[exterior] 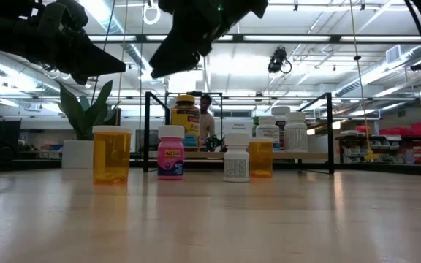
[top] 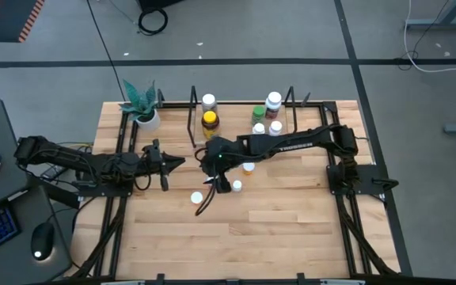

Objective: Pick and place medicine bottles onto shelf by color
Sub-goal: Put the pink medicine bottle on the shelf

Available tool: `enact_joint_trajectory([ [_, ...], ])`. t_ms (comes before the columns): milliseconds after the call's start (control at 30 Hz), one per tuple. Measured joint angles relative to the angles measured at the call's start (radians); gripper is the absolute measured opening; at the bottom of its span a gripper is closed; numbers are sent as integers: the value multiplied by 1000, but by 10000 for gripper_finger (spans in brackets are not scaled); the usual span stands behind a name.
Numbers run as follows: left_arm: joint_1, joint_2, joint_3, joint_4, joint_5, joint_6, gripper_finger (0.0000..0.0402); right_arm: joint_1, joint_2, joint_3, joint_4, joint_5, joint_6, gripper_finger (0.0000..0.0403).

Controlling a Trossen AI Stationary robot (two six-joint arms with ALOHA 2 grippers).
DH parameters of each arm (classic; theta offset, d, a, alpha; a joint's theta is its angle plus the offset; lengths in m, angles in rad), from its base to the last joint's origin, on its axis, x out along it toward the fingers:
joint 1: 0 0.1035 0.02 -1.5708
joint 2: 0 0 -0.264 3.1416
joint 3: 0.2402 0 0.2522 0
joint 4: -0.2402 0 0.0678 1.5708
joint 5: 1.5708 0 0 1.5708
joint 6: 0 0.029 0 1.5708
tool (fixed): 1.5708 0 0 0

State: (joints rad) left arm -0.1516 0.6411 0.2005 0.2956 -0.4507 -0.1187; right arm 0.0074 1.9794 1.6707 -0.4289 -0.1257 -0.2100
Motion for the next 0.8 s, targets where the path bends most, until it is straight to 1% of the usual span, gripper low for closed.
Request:
enact_joint_trajectory([
  [267, 0, 0, 0, 1, 0, 0, 30, 12, 22, -3, 11, -43, -8, 314],
  [367, 0, 0, 0, 2, 0, 0, 28, 18, 33, -7, -2, -44, -20, 318],
  [633, 0, 0, 0, 0, 0, 0, 38, 21, 115, -7, -4, 8, -45, 327],
  [800, 0, 0, 0, 0, 0, 0, 34, 17, 149, -7, -27, 59, -63, 324],
])
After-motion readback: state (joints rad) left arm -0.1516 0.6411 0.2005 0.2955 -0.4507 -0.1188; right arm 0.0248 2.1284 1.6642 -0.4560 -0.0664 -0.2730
